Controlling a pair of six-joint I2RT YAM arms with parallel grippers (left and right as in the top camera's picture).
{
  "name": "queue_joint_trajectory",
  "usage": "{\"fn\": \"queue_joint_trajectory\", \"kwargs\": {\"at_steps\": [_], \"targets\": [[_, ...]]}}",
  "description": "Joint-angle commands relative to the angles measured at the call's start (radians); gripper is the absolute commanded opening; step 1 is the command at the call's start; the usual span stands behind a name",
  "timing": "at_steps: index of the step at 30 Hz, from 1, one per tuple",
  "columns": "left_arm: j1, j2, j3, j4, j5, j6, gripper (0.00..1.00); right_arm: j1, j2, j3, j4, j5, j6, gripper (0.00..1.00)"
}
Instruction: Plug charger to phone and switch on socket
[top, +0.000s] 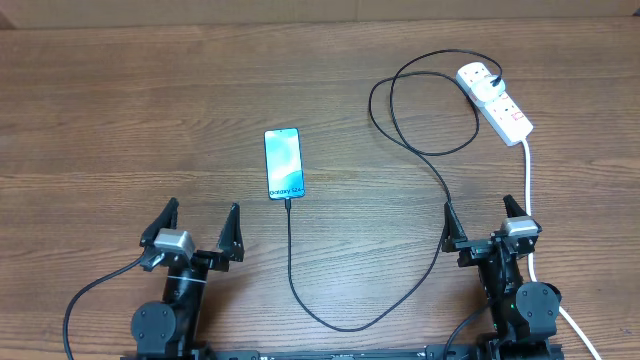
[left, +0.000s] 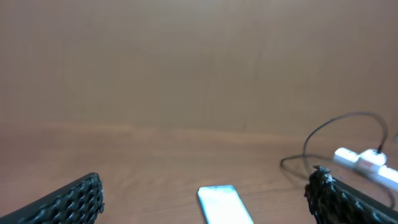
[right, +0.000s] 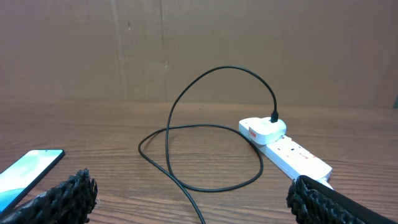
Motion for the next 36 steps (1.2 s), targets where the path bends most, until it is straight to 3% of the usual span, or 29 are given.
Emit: {"fn": "queue_joint_trajectory", "kwargs": {"at_steps": [1, 8, 20, 25, 28, 36], "targets": [[0.011, -0.013, -0.008, -0.050, -0.067, -0.006, 1.00, 0.005, -0.010, -0.010, 0.006, 0.010, -0.002, 1.00], [0.011, -0.013, -0.008, -0.154, -0.179, -0.006, 1.00, 0.005, -0.010, -0.010, 0.006, 0.010, -0.001, 1.00], [0.011, -0.013, -0.009, -0.154, -0.215, 0.227, 1.00, 0.005, -0.010, -0.010, 0.006, 0.010, -0.001, 1.00], [0.012, -0.013, -0.009, -0.154, -0.215, 0.193, 1.00, 0.005, -0.010, -0.010, 0.006, 0.010, -0.002, 1.00], [0.013, -0.013, -0.009, -0.155, -0.219, 0.106, 1.00, 0.005, -0.010, -0.010, 0.006, 0.010, -0.002, 1.00], [0.018, -0.013, -0.009, -0.158, -0.198, 0.099, 1.00, 0.005, -0.010, -0.010, 0.006, 0.010, -0.001, 1.00]]}}
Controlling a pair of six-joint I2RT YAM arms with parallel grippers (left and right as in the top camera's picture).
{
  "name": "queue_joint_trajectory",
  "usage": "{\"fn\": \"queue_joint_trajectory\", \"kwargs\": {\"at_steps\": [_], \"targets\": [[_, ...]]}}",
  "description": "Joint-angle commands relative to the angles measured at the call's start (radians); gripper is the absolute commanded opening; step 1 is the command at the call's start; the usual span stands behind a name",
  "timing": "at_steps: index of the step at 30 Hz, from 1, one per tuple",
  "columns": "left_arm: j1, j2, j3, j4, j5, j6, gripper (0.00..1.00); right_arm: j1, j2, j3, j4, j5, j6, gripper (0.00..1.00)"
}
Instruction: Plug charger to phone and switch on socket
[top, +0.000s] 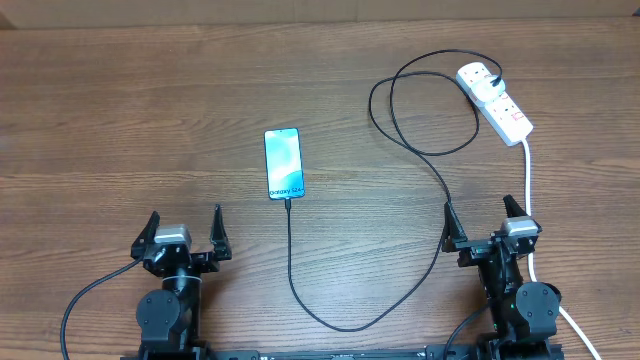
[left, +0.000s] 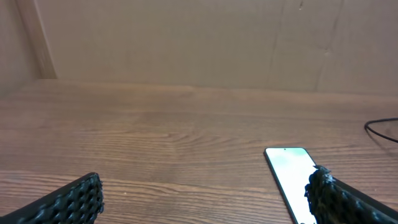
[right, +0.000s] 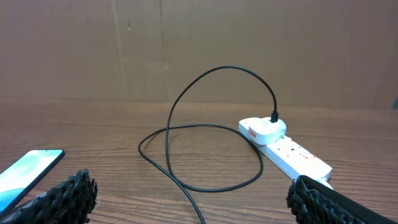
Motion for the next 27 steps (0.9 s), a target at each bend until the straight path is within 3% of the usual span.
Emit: {"fn": "queue_joint_trajectory", "kwargs": {"at_steps": [1, 27], "targets": [[0.007, -0.013, -0.005, -0.001, 0.008, -0.025, 1.00, 0.005, -0.010, -0.010, 0.006, 0.009, -0.001, 1.00], [0.007, -0.013, -0.005, -0.002, 0.020, -0.017, 0.99, 0.005, -0.010, -0.010, 0.006, 0.009, -0.001, 1.00]]}}
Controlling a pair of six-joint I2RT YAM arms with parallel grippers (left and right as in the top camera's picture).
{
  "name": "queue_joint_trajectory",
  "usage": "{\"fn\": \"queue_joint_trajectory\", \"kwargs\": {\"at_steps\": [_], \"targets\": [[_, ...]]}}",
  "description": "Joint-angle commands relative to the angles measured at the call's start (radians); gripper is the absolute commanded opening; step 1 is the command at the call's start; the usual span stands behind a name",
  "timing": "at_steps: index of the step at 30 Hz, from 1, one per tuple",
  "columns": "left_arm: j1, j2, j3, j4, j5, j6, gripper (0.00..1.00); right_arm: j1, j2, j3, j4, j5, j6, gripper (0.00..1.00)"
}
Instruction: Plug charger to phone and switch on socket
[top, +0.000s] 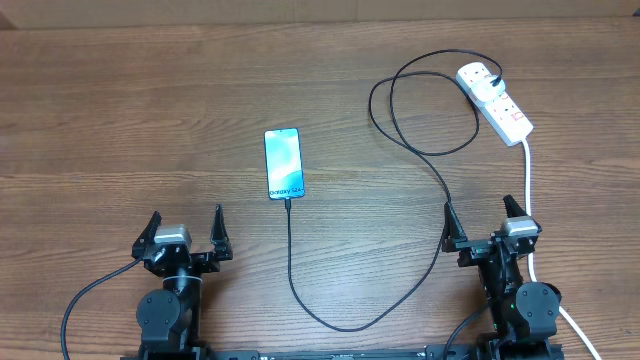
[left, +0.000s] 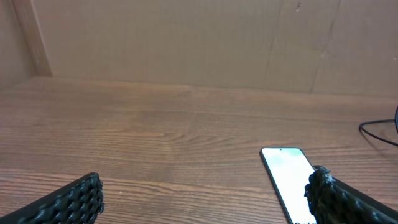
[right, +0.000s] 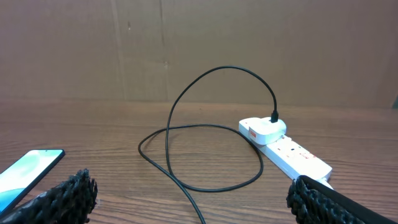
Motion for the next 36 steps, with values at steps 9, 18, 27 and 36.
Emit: {"fn": "queue_joint_trajectory", "kwargs": {"at_steps": [9, 18, 27, 36], "targets": [[0.007, -0.013, -0.005, 0.000, 0.013, -0.002, 1.00, 0.005, -0.010, -0.010, 0.006, 0.010, -0.002, 1.00], [0.007, -0.013, -0.005, 0.000, 0.013, -0.002, 1.00, 0.005, -0.010, -0.010, 0.006, 0.010, -0.002, 1.00], [0.007, -0.013, -0.005, 0.000, 0.018, 0.025, 1.00, 0.005, -0.010, -0.010, 0.006, 0.010, -0.002, 1.00], [0.007, -0.013, -0.005, 0.000, 0.018, 0.028, 0.99, 0.005, -0.010, -0.010, 0.006, 0.010, -0.002, 1.00]]}}
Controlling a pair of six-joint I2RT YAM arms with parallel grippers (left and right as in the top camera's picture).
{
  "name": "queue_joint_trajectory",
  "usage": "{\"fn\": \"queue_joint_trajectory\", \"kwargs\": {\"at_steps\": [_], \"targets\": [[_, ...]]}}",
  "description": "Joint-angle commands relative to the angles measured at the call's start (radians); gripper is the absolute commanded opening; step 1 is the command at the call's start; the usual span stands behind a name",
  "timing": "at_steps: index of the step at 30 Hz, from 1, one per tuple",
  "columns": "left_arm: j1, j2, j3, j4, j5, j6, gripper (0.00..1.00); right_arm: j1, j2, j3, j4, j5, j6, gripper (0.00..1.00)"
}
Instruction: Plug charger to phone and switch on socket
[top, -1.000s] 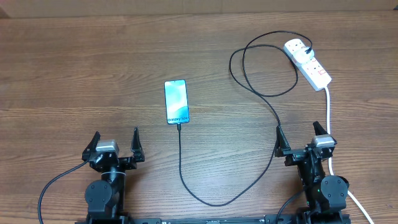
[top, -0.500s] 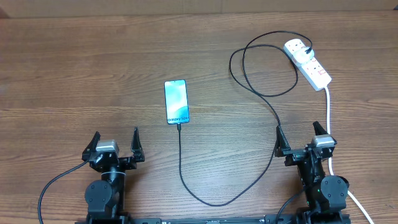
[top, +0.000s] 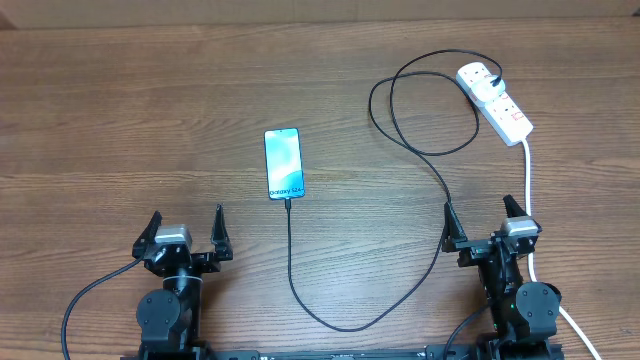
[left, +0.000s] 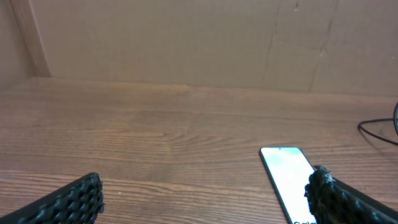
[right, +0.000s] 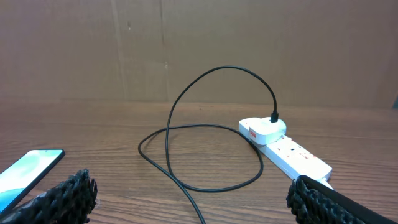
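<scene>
A phone (top: 283, 163) with a lit blue screen lies flat mid-table, a black cable (top: 290, 260) plugged into its near end. The cable loops round to a white charger plug (top: 476, 76) seated in a white extension socket strip (top: 503, 108) at the far right. In the left wrist view the phone (left: 286, 177) lies ahead to the right. The right wrist view shows the strip (right: 292, 155) and cable (right: 186, 180). My left gripper (top: 186, 228) rests open near the front edge, left of the cable. My right gripper (top: 487, 215) rests open beside the strip's white lead.
The strip's white lead (top: 527, 180) runs down past my right arm to the front edge. A brown cardboard wall (right: 199, 50) closes off the back of the wooden table (top: 120, 120).
My left gripper stood open a little further forward and turned towards the phone. By the following moment it had drawn back and straightened at the front edge, where it stays. The right arm, phone, cable and strip have not moved.
</scene>
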Motion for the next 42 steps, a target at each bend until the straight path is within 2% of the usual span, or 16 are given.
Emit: {"fn": "queue_joint_trajectory", "kwargs": {"at_steps": [1, 42], "targets": [[0.007, -0.013, -0.005, 0.000, 0.011, 0.025, 1.00, 0.005, -0.010, -0.010, 0.006, 0.010, -0.002, 1.00], [0.007, -0.012, -0.005, 0.002, 0.013, 0.045, 1.00, 0.005, -0.010, -0.010, 0.006, 0.010, -0.002, 1.00]]}}
